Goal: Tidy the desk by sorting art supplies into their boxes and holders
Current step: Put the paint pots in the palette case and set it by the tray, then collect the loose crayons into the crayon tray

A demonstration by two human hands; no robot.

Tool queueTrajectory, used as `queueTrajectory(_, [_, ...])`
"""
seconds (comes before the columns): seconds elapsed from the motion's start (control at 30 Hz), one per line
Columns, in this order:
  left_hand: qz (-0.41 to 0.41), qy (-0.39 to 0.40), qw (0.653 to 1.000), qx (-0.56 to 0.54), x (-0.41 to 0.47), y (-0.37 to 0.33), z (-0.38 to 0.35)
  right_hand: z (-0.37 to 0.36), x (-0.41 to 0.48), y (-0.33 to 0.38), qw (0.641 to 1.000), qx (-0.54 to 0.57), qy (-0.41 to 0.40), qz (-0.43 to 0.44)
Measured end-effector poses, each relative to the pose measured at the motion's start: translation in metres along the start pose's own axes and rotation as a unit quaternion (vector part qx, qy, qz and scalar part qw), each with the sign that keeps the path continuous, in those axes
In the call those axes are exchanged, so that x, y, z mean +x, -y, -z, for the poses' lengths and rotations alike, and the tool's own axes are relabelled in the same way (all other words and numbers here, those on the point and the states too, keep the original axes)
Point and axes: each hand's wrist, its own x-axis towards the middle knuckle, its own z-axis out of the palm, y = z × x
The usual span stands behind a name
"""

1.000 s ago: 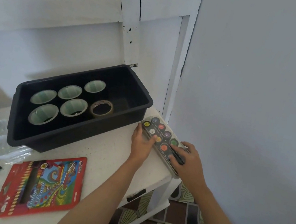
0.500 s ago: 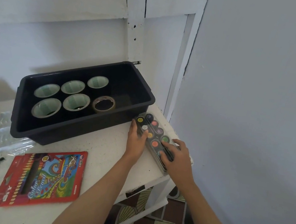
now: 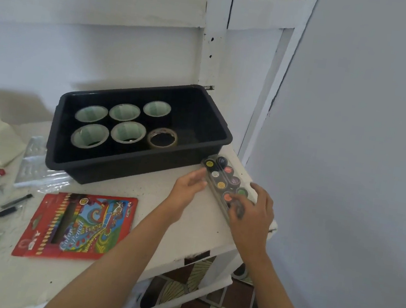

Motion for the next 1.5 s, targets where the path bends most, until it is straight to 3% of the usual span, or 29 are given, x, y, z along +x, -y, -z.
queueTrajectory(0.2, [-0.018,-0.118,0.993,-0.022,-0.037,-0.012,0.059,-0.029,-0.009,0.061,0.995,0.075,0.017,0.07])
queueTrajectory(0.43, [-0.06,-0.29,0.955,-0.001,-0.11,-0.005,0.177,-0.092,-0.046,0.157,0.96,0.153,0.175,0.157])
queueTrajectory(0.6, [-0.052,-0.363,0.922,0.126,-0.166,0.028,0.275,-0.141,-0.087,0.237,0.938,0.182,0.226,0.191])
queueTrajectory(0.8, [-0.033,-0.364,0.919,0.147,-0.2,0.052,0.356,-0.19,-0.097,0.296,0.94,0.136,0.236,0.207])
queueTrajectory(0.97, [-0.055,-0.297,0.94,0.161,-0.186,0.048,0.395,-0.223,-0.081,0.322,0.935,-0.076,0.304,0.167])
queueTrajectory(1.1, [-0.094,-0.254,0.947,0.171,-0.17,0.032,0.402,-0.235,-0.086,0.331,0.932,-0.195,0.283,0.116])
queueTrajectory(1.23, [-0.099,-0.223,0.954,0.175,-0.162,0.032,0.405,-0.242,-0.095,0.325,0.949,-0.177,0.223,0.132])
queueTrajectory(1.37, [-0.102,-0.216,0.956,0.168,-0.168,0.034,0.403,-0.228,-0.106,0.327,0.974,-0.042,0.108,0.193])
queueTrajectory(1.43, [-0.105,-0.234,0.954,0.158,-0.171,0.035,0.403,-0.208,-0.112,0.337,0.982,0.036,0.025,0.183])
queueTrajectory(1.5, [-0.118,-0.267,0.945,0.15,-0.175,0.034,0.402,-0.188,-0.117,0.347,0.981,0.13,-0.008,0.141])
